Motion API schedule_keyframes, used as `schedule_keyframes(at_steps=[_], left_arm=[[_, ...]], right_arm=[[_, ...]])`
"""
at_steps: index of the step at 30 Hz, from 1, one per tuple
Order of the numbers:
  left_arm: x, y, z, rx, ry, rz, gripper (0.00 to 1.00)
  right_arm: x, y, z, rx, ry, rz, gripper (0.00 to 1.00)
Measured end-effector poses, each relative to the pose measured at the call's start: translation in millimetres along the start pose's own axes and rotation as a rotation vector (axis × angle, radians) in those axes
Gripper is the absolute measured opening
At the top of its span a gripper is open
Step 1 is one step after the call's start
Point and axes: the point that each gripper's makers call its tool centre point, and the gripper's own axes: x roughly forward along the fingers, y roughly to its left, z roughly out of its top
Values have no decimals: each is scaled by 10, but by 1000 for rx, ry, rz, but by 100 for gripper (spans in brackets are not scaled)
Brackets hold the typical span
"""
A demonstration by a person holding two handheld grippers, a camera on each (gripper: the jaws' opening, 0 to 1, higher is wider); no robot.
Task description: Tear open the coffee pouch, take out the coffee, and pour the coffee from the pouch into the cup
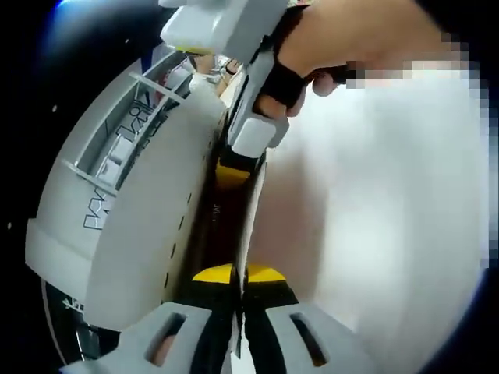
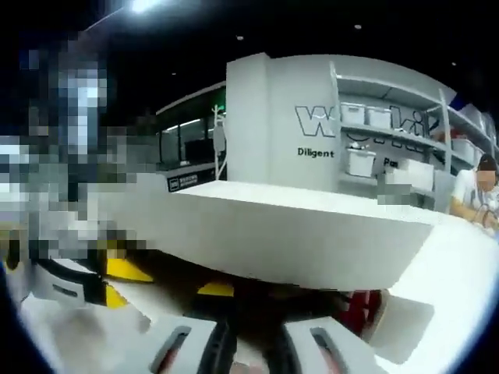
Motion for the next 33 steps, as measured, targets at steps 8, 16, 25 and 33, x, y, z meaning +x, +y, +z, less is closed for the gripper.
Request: schedule_keyframes(at_steps=[8, 16, 25, 33], left_arm=[[-63, -15, 9, -14, -5, 0, 5], [-74, -1, 16, -11, -3, 8, 5], [-73, 30, 17, -8, -5, 18, 5], [-75, 60, -2, -20, -6, 19, 5]], right_arm=[[16, 16, -15, 49, -18, 81, 2], [-146, -38, 88, 7, -24, 80, 2], [-576, -24, 293, -52, -53, 91, 1], [-885, 35, 602, -88, -115, 86, 1]])
